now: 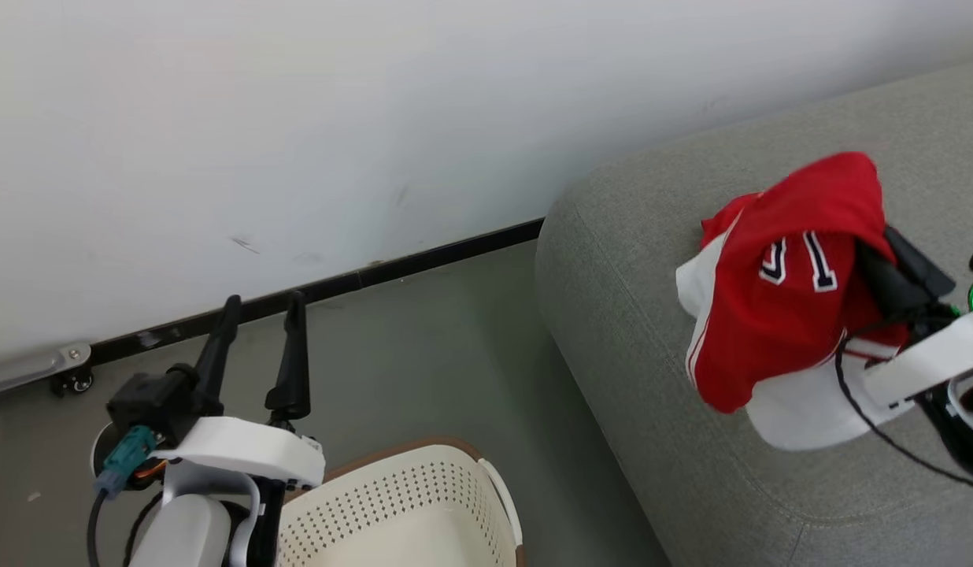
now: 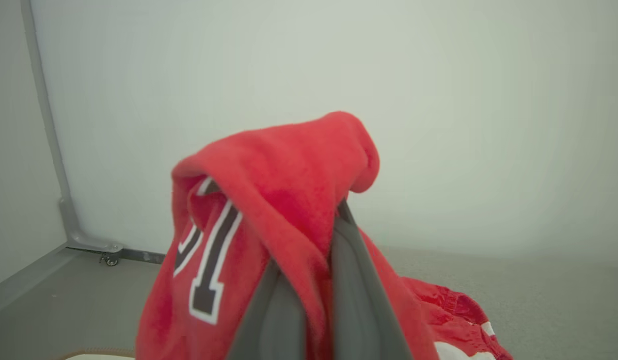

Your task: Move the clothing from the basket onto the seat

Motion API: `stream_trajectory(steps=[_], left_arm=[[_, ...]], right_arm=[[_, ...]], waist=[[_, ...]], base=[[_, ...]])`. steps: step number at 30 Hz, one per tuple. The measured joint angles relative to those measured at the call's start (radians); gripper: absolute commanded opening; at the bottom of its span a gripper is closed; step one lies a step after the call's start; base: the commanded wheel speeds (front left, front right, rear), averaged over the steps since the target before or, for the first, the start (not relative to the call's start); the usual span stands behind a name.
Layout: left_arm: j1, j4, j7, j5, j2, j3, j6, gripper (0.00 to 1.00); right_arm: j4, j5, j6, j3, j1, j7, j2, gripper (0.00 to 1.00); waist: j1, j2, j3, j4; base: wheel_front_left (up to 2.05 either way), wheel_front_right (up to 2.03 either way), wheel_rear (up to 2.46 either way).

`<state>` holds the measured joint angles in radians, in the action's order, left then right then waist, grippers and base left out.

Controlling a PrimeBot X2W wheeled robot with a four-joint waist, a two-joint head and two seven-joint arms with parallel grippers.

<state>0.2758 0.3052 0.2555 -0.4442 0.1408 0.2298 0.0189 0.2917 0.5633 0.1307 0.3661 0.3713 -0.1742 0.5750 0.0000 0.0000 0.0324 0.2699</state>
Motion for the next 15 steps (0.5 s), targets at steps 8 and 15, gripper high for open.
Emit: stream_trajectory(steps=[8, 15], left_arm=[[-0.041, -0.080, 0.000, 0.038, 0.038, -0.052, 0.041, 1.00], [-0.067, -0.130, 0.000, 0.056, 0.077, -0.076, 0.057, 1.00]], right_arm=[[-0.018, 0.018, 0.000, -0.035, 0.216, 0.078, 0.035, 0.00], [0.041, 0.050, 0.000, -0.094, 0.376, 0.133, 0.064, 0.00]], waist=[[0.0000, 0.0000, -0.055, 0.012], [0.0000, 0.0000, -0.108, 0.006]], base=[[0.00, 0.00, 0.00], [0.00, 0.00, 0.00]])
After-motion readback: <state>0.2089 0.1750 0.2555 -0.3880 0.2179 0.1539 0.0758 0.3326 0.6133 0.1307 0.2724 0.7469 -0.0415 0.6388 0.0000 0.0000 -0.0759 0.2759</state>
